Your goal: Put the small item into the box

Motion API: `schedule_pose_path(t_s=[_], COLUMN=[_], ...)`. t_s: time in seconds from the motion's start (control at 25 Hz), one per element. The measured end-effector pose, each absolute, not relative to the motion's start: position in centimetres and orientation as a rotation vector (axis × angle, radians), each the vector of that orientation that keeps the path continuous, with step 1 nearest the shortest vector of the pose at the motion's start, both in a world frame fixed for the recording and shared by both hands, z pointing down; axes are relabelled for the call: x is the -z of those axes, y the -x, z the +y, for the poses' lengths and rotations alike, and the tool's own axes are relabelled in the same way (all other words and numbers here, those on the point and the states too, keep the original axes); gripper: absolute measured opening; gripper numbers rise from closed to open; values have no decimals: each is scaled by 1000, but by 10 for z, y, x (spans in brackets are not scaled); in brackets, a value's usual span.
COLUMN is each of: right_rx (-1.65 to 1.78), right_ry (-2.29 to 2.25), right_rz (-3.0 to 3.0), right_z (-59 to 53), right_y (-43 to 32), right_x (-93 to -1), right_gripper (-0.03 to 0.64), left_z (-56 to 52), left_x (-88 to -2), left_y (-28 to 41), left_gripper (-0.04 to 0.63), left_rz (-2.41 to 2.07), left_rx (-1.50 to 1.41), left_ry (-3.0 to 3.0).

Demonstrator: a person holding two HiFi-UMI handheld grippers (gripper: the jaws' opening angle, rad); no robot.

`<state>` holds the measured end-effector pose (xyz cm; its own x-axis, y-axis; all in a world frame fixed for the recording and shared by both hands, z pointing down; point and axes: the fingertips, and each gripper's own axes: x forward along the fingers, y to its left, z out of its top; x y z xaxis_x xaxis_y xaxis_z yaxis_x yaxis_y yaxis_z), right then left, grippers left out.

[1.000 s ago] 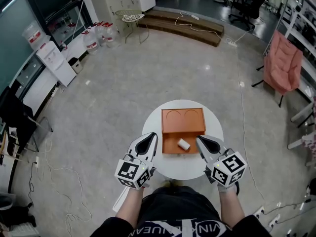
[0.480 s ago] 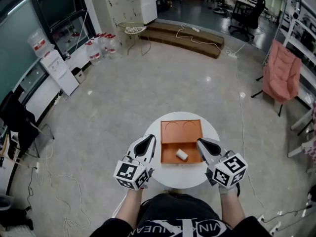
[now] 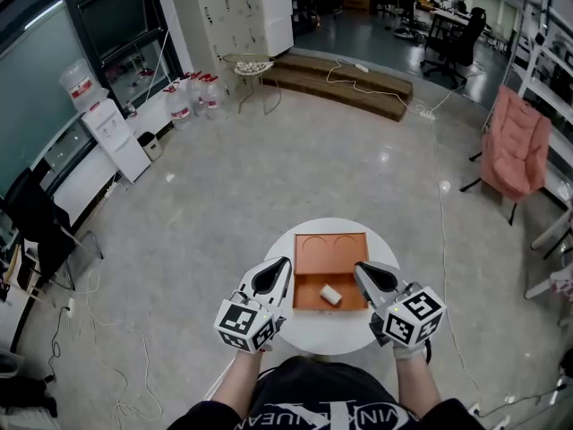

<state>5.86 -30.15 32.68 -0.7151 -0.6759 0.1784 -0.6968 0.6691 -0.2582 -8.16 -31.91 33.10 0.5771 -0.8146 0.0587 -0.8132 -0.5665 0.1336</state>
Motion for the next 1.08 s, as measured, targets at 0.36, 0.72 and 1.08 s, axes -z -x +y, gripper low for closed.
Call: schedule_pose_path(t_s=[0.36,0.72,1.08], right_rx=[-487,-511,-547], right_ry=[-1108,-1073,-997], right_rz=[-2824,-2805,-2784], right_z=[-303,-306,-312], right_y=[-47,-40,-20], right_x=[-333,-345,-360], right_gripper=[6,6,6], left_z=[-314,-316,-328], left_x=[-345,-353,-364], left_y=[75,81,92], left_gripper=[14,14,14], left_rz=[-1361,-1368,-1366], left_rx=[-48,-51,-64], left_ry=[-2667,-2636,-2598])
